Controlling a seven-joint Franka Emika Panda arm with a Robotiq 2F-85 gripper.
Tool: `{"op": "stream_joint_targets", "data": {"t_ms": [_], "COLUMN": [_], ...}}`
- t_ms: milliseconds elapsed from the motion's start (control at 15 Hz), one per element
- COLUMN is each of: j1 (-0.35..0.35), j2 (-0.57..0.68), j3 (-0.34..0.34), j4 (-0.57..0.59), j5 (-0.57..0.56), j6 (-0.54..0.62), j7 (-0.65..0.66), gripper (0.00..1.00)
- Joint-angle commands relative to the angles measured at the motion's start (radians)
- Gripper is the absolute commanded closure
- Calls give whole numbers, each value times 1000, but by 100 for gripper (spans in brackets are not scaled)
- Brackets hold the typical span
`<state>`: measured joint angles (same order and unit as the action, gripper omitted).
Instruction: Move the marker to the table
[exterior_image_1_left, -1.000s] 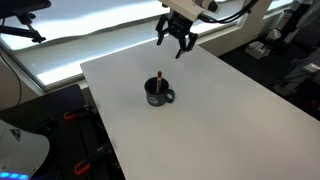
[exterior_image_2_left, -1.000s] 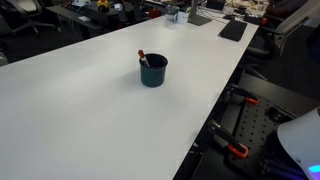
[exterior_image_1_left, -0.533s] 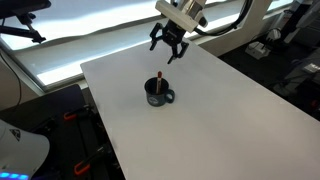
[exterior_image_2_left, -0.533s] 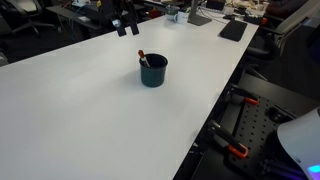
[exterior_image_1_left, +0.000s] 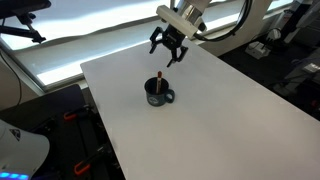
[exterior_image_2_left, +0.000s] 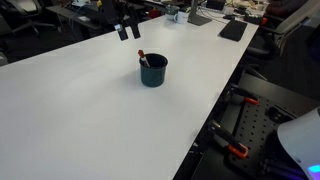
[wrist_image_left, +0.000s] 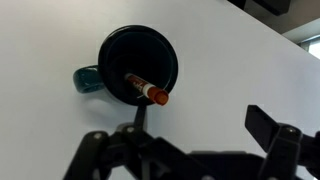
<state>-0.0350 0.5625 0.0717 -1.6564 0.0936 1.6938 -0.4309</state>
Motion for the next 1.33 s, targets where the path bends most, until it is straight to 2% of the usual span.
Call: {"op": "stream_joint_targets", "data": {"t_ms": [0, 1267], "j1": [-8, -27], "j2": [17, 84], "j3": [5, 7], "j4": [0, 6], "j5": [-4, -6], "j6": [-9, -11], "j7": [7, 4], "gripper": [0, 0]}}
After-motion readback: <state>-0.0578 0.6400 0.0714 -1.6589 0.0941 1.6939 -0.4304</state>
